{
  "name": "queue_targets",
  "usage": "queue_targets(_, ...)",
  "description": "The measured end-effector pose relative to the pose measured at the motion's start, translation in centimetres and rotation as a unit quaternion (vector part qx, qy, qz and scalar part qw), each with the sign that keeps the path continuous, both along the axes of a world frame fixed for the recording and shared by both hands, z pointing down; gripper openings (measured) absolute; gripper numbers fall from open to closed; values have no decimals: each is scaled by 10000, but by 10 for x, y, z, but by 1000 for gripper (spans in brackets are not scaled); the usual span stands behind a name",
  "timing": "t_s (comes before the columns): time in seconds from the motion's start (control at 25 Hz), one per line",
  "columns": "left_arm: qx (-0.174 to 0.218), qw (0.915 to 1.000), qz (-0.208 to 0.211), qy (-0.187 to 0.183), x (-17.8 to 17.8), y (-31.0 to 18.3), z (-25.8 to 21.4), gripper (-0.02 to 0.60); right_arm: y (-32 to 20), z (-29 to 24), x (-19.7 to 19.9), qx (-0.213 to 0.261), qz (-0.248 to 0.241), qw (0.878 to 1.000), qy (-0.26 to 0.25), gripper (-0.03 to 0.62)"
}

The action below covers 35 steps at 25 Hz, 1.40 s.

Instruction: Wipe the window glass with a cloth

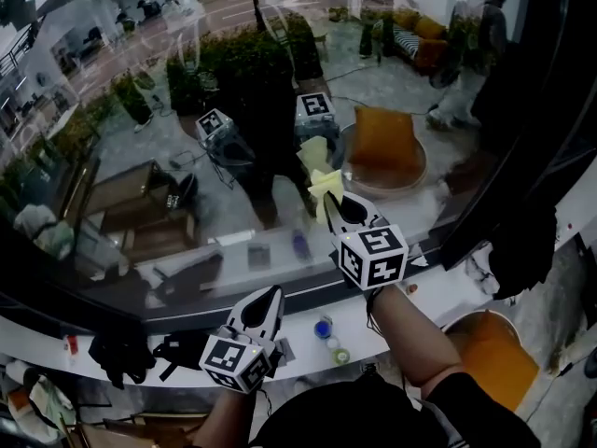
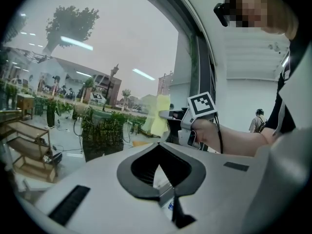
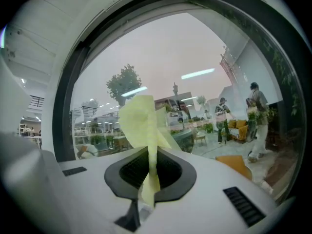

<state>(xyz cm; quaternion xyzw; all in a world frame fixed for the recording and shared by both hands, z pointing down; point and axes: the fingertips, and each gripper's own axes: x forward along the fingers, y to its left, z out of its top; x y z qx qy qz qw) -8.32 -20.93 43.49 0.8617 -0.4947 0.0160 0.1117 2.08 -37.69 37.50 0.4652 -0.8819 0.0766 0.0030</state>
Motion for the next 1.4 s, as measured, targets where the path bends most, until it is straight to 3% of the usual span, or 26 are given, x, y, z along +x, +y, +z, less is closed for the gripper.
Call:
queue_targets(0.32, -54, 10000, 62, 12, 21, -7, -3, -2, -11, 1, 51, -5, 328, 9995, -41, 40)
queue_targets(0.76, 80, 9991, 422, -44, 19, -20, -2, -2, -13, -1, 57, 90, 516, 9985, 151, 40)
queue_targets(0.84, 86, 9987, 494, -51, 36, -25, -2, -2, -16, -1, 72, 86, 498, 9986, 179, 40)
queue_targets(1.04, 34, 9983, 557, -136, 133, -49, 8, -2, -36, 14, 166, 49, 465, 9988, 119, 40)
queue_targets(1.4, -9, 9979, 610, -212, 176, -59, 11, -2, -47, 20, 223, 13, 524, 9985, 123, 40)
